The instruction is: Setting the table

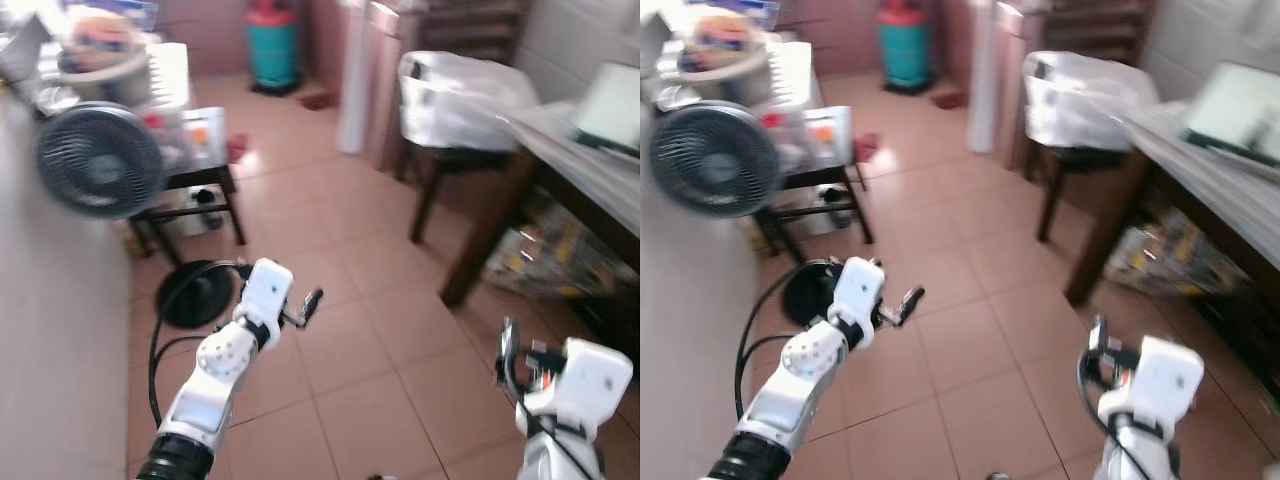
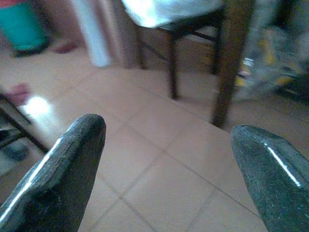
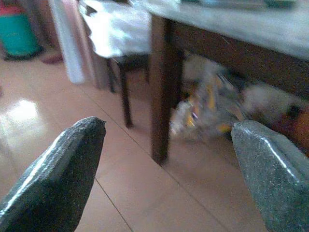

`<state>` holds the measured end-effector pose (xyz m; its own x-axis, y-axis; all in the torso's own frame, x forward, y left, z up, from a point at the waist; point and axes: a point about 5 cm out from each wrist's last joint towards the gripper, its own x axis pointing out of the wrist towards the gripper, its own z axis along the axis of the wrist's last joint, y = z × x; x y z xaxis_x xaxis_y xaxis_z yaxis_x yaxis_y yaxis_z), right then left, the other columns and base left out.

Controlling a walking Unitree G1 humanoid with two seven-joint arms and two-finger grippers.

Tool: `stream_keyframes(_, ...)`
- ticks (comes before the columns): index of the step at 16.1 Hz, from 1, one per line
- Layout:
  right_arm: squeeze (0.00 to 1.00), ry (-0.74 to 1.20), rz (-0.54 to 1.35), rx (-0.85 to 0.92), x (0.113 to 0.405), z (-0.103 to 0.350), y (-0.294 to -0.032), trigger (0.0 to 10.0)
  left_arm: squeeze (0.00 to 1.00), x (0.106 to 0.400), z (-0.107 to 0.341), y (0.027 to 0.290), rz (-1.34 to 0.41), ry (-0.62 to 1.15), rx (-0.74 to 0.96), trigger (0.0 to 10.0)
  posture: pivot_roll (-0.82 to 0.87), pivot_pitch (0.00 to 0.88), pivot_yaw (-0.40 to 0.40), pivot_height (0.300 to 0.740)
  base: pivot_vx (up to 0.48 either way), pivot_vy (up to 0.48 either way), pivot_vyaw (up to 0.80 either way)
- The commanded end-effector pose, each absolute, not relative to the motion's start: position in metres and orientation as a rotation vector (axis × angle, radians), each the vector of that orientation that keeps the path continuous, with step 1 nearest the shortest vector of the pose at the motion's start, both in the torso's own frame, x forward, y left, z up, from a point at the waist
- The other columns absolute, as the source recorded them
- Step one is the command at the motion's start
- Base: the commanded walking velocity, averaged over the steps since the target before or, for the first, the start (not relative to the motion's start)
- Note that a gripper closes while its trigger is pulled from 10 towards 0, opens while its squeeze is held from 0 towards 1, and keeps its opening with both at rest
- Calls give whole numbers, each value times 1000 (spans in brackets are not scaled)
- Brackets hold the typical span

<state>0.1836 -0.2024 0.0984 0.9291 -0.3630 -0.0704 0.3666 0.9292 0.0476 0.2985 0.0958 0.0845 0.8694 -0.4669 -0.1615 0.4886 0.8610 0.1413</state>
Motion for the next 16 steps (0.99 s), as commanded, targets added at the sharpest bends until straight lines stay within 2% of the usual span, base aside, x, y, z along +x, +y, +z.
stream_keyframes(1,0,42,-343,61,184,107,-194,10000,0,298,89,91,-524,108,170,10000,-16,159,34,740,0,0,-763)
stream_keyframes(6,0,52,-254,108,201,105,-178,10000,0,304,99,89,-485,76,126,10000,63,113,-19,740,0,0,-751)
stream_keyframes(8,0,66,-241,119,208,103,-182,10000,0,305,99,95,-381,99,75,10000,65,139,-37,740,0,0,-744)
stream_keyframes(10,0,46,-233,129,214,111,-187,10000,0,300,100,91,-410,90,71,10000,77,138,-48,740,0,0,-744)
stream_keyframes(14,0,41,-228,121,217,113,-190,10000,0,306,102,93,-400,80,78,10000,80,137,-54,740,0,0,-748)
stream_keyframes(16,0,24,-210,134,225,118,-181,10000,0,311,108,96,-389,60,102,10000,86,137,-41,740,0,0,-750)
